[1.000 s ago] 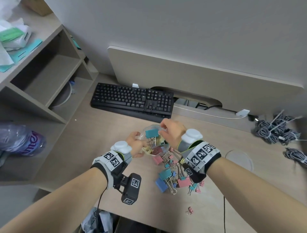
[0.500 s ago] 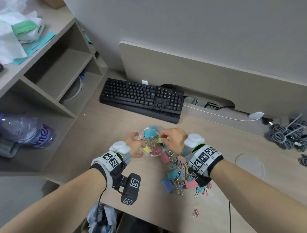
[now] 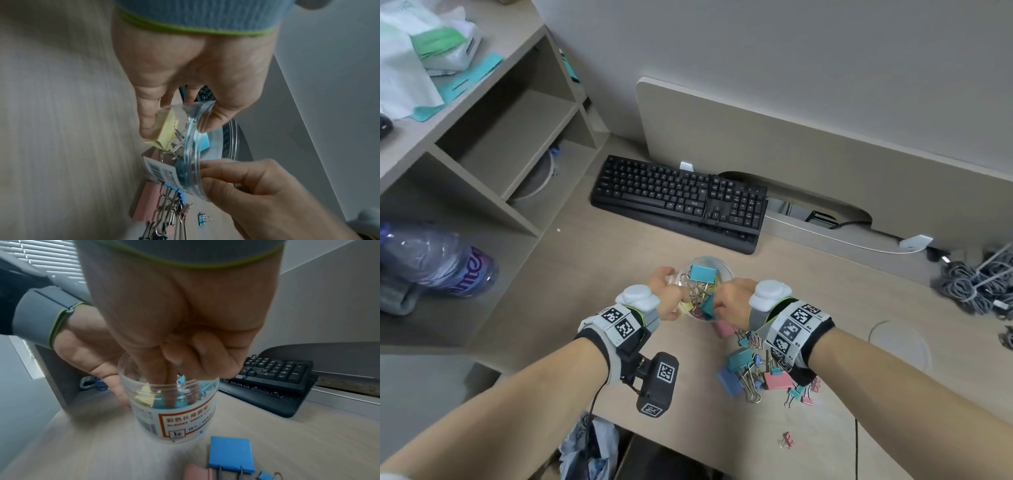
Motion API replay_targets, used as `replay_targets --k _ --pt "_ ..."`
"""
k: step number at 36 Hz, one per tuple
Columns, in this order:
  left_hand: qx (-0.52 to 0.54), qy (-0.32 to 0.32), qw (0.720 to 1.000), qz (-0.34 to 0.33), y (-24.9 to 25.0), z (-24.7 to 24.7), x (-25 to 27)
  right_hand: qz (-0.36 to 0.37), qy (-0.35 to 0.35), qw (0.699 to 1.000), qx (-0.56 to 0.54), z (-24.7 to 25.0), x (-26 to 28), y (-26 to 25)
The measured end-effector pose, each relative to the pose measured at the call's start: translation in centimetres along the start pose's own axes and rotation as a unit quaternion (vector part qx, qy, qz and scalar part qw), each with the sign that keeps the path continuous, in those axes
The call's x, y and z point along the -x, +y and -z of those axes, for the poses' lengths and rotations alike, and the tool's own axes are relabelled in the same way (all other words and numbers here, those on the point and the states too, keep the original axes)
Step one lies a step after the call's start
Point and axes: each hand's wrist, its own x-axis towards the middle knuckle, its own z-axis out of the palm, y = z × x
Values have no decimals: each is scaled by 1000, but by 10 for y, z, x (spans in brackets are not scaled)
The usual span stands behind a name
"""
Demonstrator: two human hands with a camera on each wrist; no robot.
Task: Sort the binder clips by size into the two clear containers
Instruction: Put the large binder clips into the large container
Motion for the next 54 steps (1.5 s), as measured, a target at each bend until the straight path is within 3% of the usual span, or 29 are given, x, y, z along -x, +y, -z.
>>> replay_targets --k 4,7,10,12,15,19,23,30,36,40,44,49,51,54 --pt "17 -2 1000 15 0 2 -2 33 -11 999 20 0 2 4" --pt "38 6 999 12 -3 7 -5 32 72 995 -62 10 5 11" --pt "46 13 999 7 -5 10 -7 -10 175 972 -155 19 7 17" --pt "47 12 999 6 -6 12 -9 -26 207 959 -193 19 8 21" --pt "51 19 998 16 -8 15 -10 -53 196 959 -199 12 4 25" --pt "65 38 997 24 -16 25 -12 -88 127 984 -83 -9 -6 31" --pt "102 42 994 24 -28 33 -15 -112 83 990 -13 -33 -15 41" --pt "133 51 989 36 -43 38 -26 -130 46 990 1 -52 -36 37" --pt "-20 84 996 5 -50 36 -32 -156 30 987 28 -57 -52 30" --pt "-128 99 986 -47 -52 36 -36 -173 33 984 -2 -54 -50 34" --pt "-236 141 957 -96 -38 30 -27 -194 53 979 -33 -44 -36 49" --pt "-257 220 918 -205 -30 9 -15 -226 109 961 -120 -33 -19 81" --pt "-261 194 921 -216 -28 -4 -10 -227 122 953 -161 -27 -12 92" --pt "-232 107 946 -197 -33 -28 -7 -206 149 946 -201 -23 -2 104"
